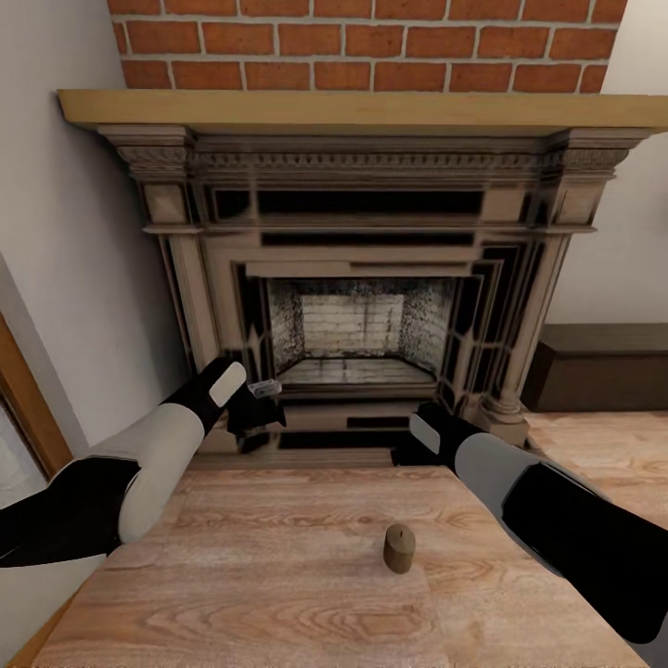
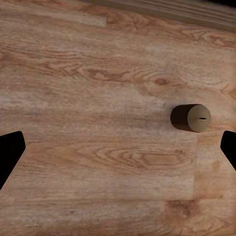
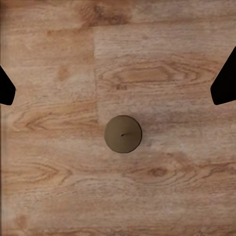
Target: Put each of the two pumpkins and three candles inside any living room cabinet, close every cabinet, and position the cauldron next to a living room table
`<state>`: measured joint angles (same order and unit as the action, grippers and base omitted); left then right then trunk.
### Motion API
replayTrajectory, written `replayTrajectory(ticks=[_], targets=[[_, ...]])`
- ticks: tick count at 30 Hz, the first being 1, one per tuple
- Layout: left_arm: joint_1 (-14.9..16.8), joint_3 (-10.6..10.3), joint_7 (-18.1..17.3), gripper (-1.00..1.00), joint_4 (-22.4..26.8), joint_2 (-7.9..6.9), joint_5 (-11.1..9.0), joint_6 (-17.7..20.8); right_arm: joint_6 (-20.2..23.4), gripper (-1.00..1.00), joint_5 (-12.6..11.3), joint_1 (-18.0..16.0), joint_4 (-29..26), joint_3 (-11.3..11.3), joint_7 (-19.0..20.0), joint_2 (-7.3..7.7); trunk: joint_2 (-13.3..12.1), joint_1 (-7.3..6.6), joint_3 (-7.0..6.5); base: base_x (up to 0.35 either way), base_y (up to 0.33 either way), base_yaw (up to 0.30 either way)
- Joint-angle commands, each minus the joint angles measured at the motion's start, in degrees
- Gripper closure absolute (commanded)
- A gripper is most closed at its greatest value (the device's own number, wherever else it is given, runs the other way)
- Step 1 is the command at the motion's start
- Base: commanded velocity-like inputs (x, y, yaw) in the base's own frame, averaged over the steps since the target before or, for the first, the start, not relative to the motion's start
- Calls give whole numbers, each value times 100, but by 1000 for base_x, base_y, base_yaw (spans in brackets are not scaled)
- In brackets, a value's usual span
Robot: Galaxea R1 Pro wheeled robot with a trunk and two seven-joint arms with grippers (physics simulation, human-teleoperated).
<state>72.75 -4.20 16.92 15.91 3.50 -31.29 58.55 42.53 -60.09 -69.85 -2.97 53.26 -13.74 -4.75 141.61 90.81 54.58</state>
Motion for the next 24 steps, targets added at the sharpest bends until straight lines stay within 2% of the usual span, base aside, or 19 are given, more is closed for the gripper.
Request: replayTrajectory(ticks=[1,4,14,18,19,24], targets=[[3,-41,35,-100,8,2,-60,12,24,-100,-64,-3,-10,21,-50,44,44,21,24,0,0,0],[3,-39,37,-100,8,7,-61,10,36,-100,-64,-3,-12,19,-50,98,163,86,78,0,0,0],[3,-37,39,-100,8,4,-63,12,177,-100,-49,-25,-106,17,-57,161,177,112,300,0,0,0],[3,-19,39,-100,8,-2,-68,15,813,-100,-47,-134,-226,17,-58,171,182,122,388,0,0,0],[3,-3,39,-100,5,-4,-69,15,1096,-100,-52,-238,-260,17,-58,170,183,125,411,0,0,0],[3,42,39,-100,-3,-6,-70,18,1484,-100,-67,-564,-289,17,-59,168,190,138,521,0,0,0]])
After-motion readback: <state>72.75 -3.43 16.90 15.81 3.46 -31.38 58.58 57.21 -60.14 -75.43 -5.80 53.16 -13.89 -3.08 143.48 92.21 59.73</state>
